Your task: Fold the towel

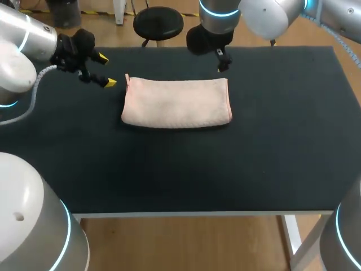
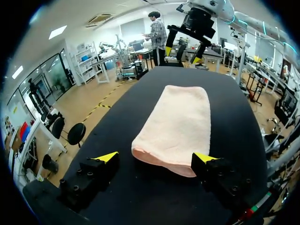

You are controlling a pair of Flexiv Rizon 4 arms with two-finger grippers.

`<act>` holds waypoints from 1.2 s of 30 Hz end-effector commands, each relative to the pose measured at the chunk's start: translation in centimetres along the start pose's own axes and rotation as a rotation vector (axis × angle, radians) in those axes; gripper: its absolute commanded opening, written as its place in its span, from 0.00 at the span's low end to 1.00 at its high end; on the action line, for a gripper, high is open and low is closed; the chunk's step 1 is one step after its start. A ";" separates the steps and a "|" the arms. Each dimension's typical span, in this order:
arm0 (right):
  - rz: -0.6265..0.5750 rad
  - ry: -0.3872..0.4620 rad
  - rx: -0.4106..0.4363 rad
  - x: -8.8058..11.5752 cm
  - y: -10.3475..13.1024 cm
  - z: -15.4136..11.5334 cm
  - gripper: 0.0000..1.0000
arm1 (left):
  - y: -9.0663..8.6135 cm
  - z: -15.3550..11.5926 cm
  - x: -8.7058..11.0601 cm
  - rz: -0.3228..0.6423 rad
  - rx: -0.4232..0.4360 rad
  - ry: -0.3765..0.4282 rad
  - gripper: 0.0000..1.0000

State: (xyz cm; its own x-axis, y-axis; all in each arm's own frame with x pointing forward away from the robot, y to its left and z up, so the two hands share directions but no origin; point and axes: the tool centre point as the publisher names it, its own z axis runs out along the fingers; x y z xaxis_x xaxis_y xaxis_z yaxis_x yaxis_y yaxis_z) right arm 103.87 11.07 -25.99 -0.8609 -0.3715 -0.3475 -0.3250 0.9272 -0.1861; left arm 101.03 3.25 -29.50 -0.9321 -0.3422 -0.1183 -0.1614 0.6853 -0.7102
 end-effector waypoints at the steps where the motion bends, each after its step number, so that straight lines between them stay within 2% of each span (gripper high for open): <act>1: -0.001 0.002 0.002 0.0 0.0 -0.1 1.00 | 0.1 0.0 -0.1 0.001 0.001 0.002 1.00; 3: -0.001 0.002 0.002 0.0 0.0 -0.1 1.00 | 0.0 0.0 0.1 0.029 0.004 0.025 1.00; 6: 0.214 0.042 -0.131 -1.8 0.1 -0.5 1.00 | 0.2 -0.2 -0.1 0.050 0.047 0.043 1.00; 9: 0.465 0.141 -0.292 -3.0 0.1 -1.0 1.00 | 0.7 -0.3 -0.3 0.051 0.068 0.071 1.00; 14: 0.818 0.216 -0.441 -4.0 -0.6 -1.3 1.00 | 1.5 -0.6 0.5 0.143 0.068 0.158 1.00; 18: 1.075 0.240 -0.574 -3.9 -1.2 -1.2 1.00 | 1.9 -0.8 0.9 0.219 0.058 0.214 1.00; 23: 1.434 0.273 -0.745 -3.1 -1.7 -1.2 1.00 | 1.9 -0.8 0.9 0.219 0.058 0.214 1.00; 24: 1.516 0.252 -0.748 -2.8 -1.8 -1.2 1.00 | 1.9 -0.8 0.9 0.219 0.058 0.214 1.00; 27: 1.713 0.283 -0.802 -1.8 -2.2 -1.2 1.00 | 1.9 -0.8 0.9 0.219 0.058 0.214 1.00; 29: 1.792 0.329 -0.853 -1.0 -2.4 -1.4 1.00 | 1.9 -0.8 0.9 0.219 0.058 0.214 1.00; 31: 1.699 0.381 -0.888 -0.1 -2.4 -2.1 1.00 | 1.9 -0.8 0.9 0.219 0.058 0.214 1.00; 36: 1.699 0.381 -0.888 -0.1 -2.4 -2.1 1.00 | 1.9 -0.8 0.9 0.219 0.058 0.214 1.00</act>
State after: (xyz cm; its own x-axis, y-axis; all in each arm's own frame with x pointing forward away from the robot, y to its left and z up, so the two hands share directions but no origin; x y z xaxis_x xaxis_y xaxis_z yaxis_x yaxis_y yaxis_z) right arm 104.29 9.65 -23.25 -0.8887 0.4584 -0.0002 0.4191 0.8126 0.4050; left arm 99.52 4.72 -30.28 -0.9908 -0.0445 -0.1278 0.0621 0.6894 -0.7218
